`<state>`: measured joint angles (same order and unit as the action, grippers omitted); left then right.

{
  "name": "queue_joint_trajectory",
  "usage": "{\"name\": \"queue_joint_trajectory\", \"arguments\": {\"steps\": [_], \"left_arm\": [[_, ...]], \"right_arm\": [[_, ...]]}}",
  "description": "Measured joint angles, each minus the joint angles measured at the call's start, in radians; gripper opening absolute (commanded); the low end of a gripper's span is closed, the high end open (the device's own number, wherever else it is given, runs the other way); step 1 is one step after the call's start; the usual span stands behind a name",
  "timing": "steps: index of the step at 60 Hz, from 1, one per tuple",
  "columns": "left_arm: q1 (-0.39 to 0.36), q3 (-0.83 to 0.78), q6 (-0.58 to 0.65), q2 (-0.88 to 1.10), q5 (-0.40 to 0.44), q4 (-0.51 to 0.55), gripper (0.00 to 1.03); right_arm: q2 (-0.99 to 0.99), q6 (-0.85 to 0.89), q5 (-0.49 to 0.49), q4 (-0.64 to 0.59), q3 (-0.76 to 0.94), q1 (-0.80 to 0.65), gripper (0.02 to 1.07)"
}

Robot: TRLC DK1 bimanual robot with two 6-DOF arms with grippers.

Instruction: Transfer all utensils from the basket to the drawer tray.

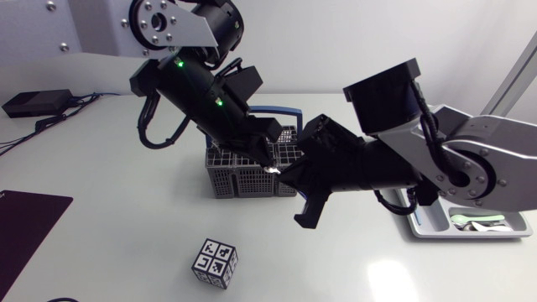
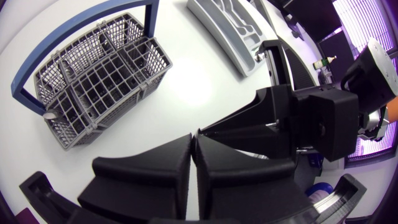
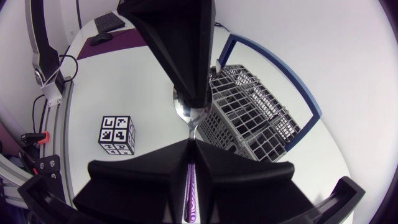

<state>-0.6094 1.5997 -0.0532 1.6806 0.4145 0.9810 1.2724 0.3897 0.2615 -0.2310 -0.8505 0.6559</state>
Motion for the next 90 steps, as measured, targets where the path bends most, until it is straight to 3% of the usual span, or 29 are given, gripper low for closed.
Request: {"name": "queue_joint_trajectory", "arguments": {"steps": [5,20,25,38,54,68,78,90], "left_arm": [[0.000,0.005,0.000,0.002,0.000,0.010,0.10],[0.022,0.052,-0.004,0.003,0.021,0.017,0.55],[0.042,0.083,-0.008,0.002,0.023,0.016,0.61],[0.138,0.124,-0.034,-0.011,0.023,-0.017,0.61],[0.225,0.072,0.010,-0.060,-0.029,-0.064,0.61],[0.235,-0.063,0.172,-0.117,-0.107,-0.151,0.62],[0.247,-0.138,0.308,-0.162,-0.111,-0.206,0.65],[0.252,-0.246,0.484,-0.228,-0.111,-0.303,0.66]], "right_arm": [[0.000,0.000,0.000,0.000,0.001,0.001,0.08],[-0.001,0.004,0.000,-0.002,0.025,0.004,0.08],[-0.004,0.010,0.001,-0.013,0.042,0.004,0.08],[-0.058,0.061,0.034,-0.068,0.079,-0.030,0.08],[-0.152,0.270,0.208,-0.247,0.100,-0.337,0.08],[-0.155,0.651,0.345,-0.455,0.099,-0.742,0.08],[-0.052,0.961,0.355,-0.575,0.081,-0.966,0.08],[0.117,1.260,0.301,-0.626,-0.013,-1.161,0.08]]}}
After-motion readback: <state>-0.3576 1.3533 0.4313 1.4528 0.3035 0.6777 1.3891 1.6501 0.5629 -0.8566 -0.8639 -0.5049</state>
